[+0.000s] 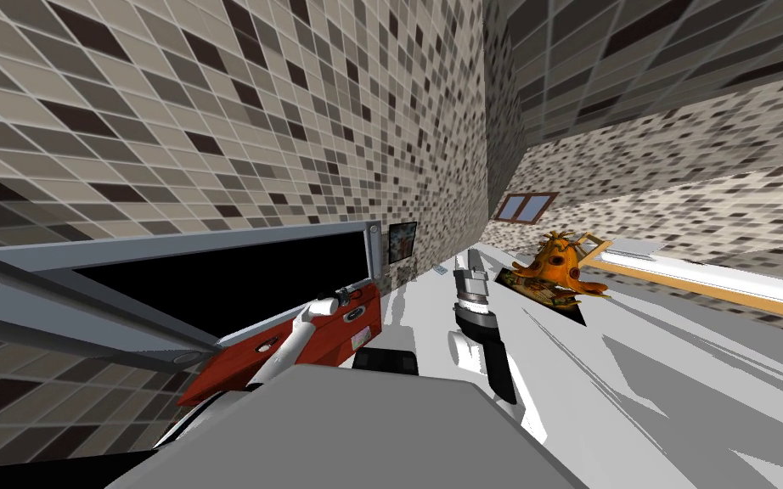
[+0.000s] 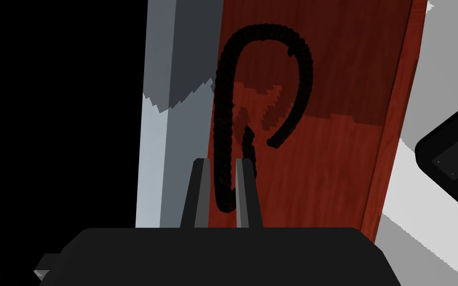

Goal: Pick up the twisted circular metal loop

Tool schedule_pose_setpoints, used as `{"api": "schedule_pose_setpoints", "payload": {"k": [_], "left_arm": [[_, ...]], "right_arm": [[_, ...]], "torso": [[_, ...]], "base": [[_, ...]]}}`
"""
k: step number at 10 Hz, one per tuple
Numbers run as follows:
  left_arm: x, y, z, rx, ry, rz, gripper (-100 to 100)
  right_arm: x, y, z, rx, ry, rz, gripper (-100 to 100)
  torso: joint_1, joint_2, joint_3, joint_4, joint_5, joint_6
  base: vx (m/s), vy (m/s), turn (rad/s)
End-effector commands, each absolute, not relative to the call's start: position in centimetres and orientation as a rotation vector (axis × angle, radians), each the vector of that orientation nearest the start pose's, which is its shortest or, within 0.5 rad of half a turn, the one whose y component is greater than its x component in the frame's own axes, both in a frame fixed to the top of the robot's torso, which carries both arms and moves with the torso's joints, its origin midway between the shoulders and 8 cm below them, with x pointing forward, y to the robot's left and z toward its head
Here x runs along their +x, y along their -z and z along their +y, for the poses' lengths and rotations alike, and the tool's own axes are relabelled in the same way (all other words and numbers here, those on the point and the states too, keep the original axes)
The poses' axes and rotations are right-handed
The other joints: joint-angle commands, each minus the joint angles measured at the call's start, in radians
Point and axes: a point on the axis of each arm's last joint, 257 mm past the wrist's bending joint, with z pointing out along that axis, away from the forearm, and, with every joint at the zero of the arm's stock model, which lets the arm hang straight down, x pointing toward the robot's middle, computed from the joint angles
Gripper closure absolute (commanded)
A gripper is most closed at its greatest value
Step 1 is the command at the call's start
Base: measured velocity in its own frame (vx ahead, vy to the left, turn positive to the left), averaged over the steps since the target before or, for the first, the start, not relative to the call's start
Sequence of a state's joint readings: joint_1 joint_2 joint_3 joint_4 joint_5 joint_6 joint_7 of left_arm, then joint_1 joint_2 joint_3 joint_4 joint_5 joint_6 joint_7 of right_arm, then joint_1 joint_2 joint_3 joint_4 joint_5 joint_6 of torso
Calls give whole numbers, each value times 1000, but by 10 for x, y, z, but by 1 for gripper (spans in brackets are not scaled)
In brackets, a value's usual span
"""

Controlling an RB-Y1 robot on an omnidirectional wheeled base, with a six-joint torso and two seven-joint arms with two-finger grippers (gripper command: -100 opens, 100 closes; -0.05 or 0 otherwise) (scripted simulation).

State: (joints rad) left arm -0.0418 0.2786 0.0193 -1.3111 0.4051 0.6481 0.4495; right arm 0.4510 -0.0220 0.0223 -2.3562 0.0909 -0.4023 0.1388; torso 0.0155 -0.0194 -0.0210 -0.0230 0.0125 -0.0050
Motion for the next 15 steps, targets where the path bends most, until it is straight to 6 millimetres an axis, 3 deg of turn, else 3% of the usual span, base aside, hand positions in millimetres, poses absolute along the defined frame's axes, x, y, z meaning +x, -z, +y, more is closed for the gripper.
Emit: {"api": "schedule_pose_setpoints", "payload": {"k": [1, 3, 4, 5, 8, 9, 12, 13, 14, 15], "left_arm": [[448, 454, 319, -2364, 914, 1253, 100], [458, 439, 315, -2332, 955, 1253, 100], [436, 452, 315, -2372, 901, 1250, 100], [430, 452, 316, -2373, 899, 1248, 100], [439, 432, 312, -2331, 953, 1246, 100], [417, 443, 313, -2369, 900, 1237, 100], [420, 423, 310, -2329, 949, 1232, 100], [397, 438, 313, -2377, 882, 1221, 100], [390, 434, 314, -2372, 887, 1216, 100], [398, 419, 311, -2342, 924, 1214, 100]], "right_arm": [[349, -55, -254, 517, -1153, 690, 0], [349, -55, -254, 517, -1153, 690, 0], [350, -55, -254, 517, -1153, 690, 0], [349, -55, -254, 517, -1153, 690, 0], [350, -55, -254, 517, -1153, 690, 0], [350, -55, -254, 517, -1153, 690, 0], [349, -55, -254, 517, -1153, 690, 0], [350, -55, -254, 517, -1153, 690, 0], [349, -55, -254, 517, -1153, 690, 0], [349, -55, -254, 517, -1153, 690, 0]], "torso": [[0, 0, 0, 0, 0, 0], [-2, 3, 2, 2, -1, 1], [-2, 4, 3, 2, -1, 1], [-2, 2, 1, 1, 0, 0], [-1, 3, 2, 2, -1, 1], [-1, 4, 3, 2, -1, 1], [-1, 2, 2, 2, -1, 0], [-1, 3, 2, 2, -1, 0], [0, 2, 1, 1, 0, -1], [0, 1, 1, 1, 0, -1]], "base": [[34, -2, 7], [-3, 0, -3], [55, -2, 24], [73, 15, 28], [16, 8, 1], [52, 5, 29], [40, 7, 11], [61, 22, 14], [70, 14, 28], [33, 3, 18]]}}
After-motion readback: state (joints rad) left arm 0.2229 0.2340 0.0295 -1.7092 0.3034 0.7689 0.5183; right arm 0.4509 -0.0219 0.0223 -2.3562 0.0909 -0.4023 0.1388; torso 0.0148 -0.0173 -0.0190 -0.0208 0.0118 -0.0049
